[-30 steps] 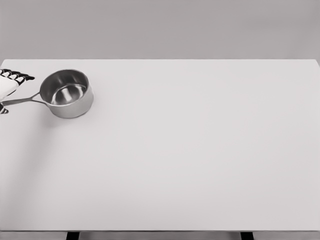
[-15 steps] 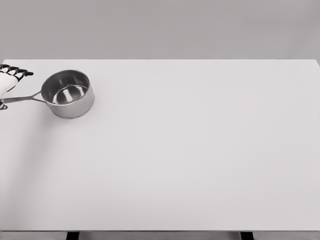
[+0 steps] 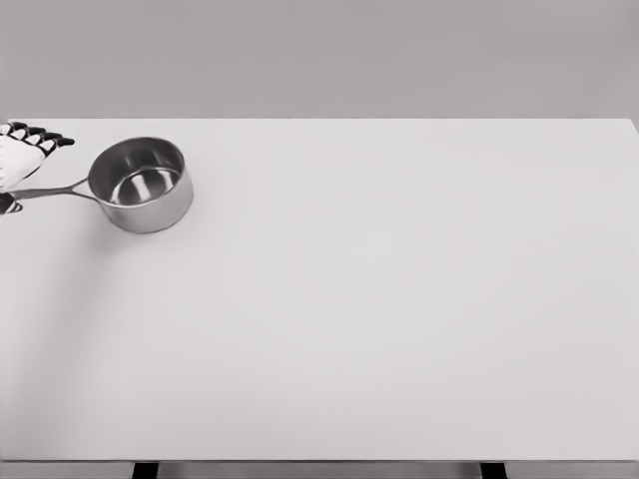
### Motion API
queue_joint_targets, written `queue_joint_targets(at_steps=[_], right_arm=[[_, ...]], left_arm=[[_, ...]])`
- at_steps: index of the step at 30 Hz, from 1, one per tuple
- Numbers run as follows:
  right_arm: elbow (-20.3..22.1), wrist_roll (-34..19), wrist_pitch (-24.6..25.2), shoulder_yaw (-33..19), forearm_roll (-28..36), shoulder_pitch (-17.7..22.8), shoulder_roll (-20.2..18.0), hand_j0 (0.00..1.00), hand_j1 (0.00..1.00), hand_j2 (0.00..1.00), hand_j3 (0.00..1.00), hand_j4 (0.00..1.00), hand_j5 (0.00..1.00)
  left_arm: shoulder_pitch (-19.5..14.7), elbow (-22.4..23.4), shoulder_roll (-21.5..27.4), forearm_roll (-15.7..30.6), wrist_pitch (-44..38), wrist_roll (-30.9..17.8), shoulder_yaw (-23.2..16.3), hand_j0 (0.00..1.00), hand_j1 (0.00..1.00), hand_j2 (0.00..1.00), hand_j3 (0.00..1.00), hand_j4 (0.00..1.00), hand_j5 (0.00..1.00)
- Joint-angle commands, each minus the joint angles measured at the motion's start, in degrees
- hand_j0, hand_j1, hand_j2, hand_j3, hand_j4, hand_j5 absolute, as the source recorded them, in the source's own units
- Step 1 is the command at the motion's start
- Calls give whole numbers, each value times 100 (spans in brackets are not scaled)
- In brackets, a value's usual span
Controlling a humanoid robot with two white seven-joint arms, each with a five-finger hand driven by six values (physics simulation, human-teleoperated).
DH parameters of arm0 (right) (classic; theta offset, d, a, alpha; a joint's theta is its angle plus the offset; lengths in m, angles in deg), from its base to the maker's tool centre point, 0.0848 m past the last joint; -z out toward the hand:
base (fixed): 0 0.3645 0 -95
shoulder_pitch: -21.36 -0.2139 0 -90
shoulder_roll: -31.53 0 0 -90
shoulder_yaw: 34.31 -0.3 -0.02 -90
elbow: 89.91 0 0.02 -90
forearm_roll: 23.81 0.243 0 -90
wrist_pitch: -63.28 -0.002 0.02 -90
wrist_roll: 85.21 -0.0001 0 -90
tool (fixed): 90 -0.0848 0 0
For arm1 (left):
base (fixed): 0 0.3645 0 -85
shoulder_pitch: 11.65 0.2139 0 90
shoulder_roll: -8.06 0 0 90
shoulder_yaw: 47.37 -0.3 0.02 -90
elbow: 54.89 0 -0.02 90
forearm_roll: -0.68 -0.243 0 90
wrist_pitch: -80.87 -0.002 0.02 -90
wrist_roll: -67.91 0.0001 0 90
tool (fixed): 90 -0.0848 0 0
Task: Rotate pot handle
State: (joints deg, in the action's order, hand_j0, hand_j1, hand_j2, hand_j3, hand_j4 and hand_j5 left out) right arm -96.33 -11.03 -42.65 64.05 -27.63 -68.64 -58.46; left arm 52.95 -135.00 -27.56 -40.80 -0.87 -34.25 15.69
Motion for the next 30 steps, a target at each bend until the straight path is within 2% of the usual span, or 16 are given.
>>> queue_joint_targets(at_steps=[1, 22, 30], right_arm=[[0, 0, 1, -1, -5, 0, -1, 100, 100, 100, 100, 100, 100], [0, 0, 1, -1, -5, 9, -1, 100, 100, 100, 100, 100, 100], [0, -8, -7, -1, -5, 9, -1, 100, 100, 100, 100, 100, 100]], left_arm=[[0, 40, -49, -88, 0, 4, 4, 100, 100, 100, 100, 100, 100], [-176, 259, -111, -466, -18, 4, 101, 100, 100, 100, 100, 100, 100], [-246, 365, -295, -633, -44, 4, 101, 100, 100, 100, 100, 100, 100]])
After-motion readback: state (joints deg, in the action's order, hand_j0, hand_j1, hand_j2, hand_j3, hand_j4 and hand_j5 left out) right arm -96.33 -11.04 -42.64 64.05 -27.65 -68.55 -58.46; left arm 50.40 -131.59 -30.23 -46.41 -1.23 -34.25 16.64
